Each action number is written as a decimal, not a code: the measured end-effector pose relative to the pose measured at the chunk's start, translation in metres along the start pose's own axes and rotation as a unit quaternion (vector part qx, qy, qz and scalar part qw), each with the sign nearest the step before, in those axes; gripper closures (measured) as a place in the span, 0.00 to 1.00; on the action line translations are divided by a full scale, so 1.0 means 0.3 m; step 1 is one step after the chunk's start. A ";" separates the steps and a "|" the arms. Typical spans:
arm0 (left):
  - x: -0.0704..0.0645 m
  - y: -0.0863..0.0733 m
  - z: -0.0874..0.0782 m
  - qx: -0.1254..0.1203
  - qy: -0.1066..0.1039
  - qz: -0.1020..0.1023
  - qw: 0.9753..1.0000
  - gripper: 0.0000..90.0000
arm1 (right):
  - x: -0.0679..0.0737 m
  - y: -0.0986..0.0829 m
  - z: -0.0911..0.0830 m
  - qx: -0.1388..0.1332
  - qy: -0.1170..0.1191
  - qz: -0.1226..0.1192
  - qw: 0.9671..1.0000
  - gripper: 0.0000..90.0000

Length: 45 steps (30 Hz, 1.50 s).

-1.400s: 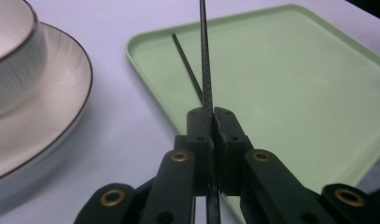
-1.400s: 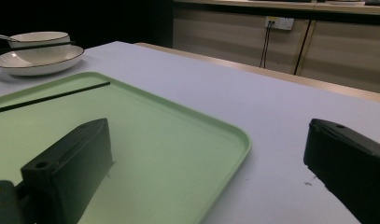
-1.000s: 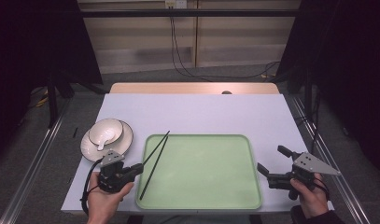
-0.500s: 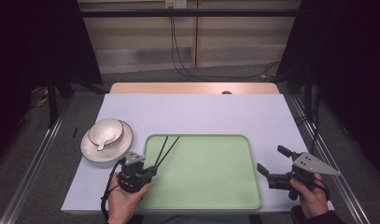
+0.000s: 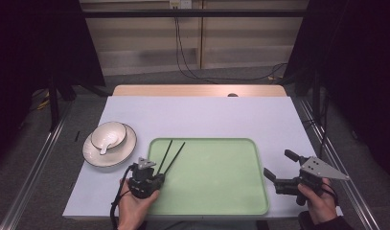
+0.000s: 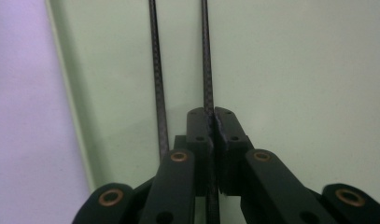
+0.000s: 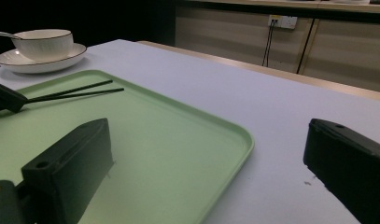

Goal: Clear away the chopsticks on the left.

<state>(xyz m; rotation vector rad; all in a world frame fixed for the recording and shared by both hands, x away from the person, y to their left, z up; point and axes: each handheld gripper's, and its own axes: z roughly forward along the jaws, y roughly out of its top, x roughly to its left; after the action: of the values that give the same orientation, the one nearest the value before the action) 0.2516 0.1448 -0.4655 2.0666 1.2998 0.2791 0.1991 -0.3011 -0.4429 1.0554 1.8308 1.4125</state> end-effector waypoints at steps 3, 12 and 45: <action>0.000 0.002 0.003 0.001 -0.001 0.004 1.000 0.95 | 0.000 0.000 0.000 0.000 0.001 -0.001 1.000 0.01; 0.006 -0.001 0.002 0.001 -0.031 0.047 0.998 0.85 | -0.001 -0.001 -0.001 0.002 0.001 0.002 1.000 0.01; 0.177 -0.129 -0.282 -0.205 -0.035 0.087 0.974 0.03 | -0.006 0.001 0.000 -0.005 -0.008 0.006 1.000 0.01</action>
<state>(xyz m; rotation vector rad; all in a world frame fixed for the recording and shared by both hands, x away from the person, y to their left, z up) 0.2066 0.2373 -0.4353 1.8160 0.9264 0.5028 0.2000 -0.3027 -0.4426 1.0730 1.8065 1.4145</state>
